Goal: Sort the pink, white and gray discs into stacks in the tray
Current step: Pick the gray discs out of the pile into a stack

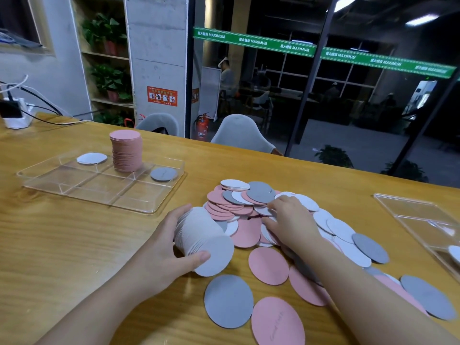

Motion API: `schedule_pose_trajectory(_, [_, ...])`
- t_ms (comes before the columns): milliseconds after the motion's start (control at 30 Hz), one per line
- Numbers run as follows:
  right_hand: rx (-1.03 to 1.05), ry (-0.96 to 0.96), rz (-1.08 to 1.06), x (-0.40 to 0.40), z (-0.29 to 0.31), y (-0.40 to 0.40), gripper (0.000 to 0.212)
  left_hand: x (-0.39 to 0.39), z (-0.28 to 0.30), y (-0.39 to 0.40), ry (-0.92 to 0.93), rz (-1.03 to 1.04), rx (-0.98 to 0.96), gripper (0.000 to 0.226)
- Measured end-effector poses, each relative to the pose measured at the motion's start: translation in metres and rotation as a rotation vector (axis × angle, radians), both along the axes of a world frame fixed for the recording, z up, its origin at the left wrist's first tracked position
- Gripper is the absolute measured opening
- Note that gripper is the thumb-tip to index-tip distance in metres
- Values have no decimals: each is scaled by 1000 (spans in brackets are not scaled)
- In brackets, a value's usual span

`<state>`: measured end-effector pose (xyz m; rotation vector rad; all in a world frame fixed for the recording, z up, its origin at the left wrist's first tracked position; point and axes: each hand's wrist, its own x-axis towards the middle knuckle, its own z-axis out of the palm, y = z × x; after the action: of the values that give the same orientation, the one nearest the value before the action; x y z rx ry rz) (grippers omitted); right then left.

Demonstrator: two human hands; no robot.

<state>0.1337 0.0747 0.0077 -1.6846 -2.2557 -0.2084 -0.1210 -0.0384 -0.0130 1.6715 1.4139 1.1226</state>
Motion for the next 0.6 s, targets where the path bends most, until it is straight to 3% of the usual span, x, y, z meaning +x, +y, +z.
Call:
schedule_pose_trajectory(167, [57,-106,-41,-9,0,9,25,0,0,0,6,9,6,82])
schedule_pose_trajectory(300, [173,-259,-33,-13,2,10,6,0,0,0,9,17,2,79])
schedule_pose_trajectory(333, [200,-239,-27,-12,4,8,13,0,0,0,15,16,2,79])
schedule_pose_trajectory(400, [360,-60,71,-6,9,0,18,0,1,-1,22,11,3,79])
schedule_pose_trajectory(467, [511,140,265,-2,14,-17,6,0,2,-1,23,7,5,80])
schedule_pose_trajectory(600, [326,401,552,-3,22,-56,16,1,3,0,16,4,6,82])
